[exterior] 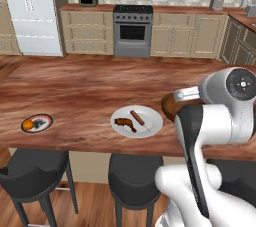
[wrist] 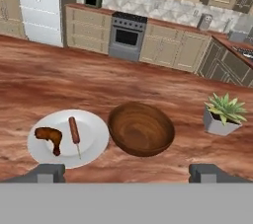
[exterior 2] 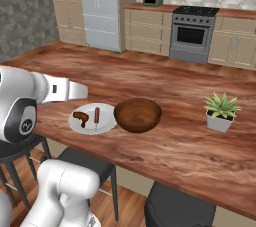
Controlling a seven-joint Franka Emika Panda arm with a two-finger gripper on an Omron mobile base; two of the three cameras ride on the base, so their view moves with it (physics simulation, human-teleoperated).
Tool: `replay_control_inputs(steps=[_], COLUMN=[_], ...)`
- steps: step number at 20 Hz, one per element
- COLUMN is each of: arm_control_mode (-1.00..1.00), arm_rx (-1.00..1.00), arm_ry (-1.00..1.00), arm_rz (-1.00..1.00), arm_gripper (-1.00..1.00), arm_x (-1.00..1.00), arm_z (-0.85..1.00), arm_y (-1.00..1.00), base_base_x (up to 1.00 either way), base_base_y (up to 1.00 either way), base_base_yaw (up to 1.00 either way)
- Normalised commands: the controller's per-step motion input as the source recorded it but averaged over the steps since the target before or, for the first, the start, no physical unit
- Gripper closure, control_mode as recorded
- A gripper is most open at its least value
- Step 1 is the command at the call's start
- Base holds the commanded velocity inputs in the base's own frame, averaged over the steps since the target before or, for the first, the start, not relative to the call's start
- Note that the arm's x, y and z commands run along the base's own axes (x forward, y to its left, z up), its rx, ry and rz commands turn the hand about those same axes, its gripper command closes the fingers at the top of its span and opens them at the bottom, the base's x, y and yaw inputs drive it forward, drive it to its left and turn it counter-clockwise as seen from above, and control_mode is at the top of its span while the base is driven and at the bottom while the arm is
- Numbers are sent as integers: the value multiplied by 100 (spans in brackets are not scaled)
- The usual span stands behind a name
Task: Take the smaller bowl and place it next to the appetizer plate on the dining counter , and place the larger bowl next to the plate with cooked food.
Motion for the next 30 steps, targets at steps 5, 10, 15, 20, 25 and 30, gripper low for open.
replay_control_inputs(steps=[5,10,15,20,25,30], arm_control_mode=[-100,-100,-100,100,100,100], arm_rx=[1,4,14,10,0,0], arm_ry=[1,4,-6,-4,0,0], arm_rz=[6,5,2,1,0,0], arm_gripper=[-100,-100,-100,-100,-100,-100], arm_x=[-66,-53,-16,-23,0,0], arm_z=[33,6,-10,4,0,0], arm_y=[17,2,0,2,0,0], base_base_x=[0,0,0,-45,-71,-37], base_base_y=[0,0,0,8,59,100], base_base_yaw=[0,0,0,1,3,4])
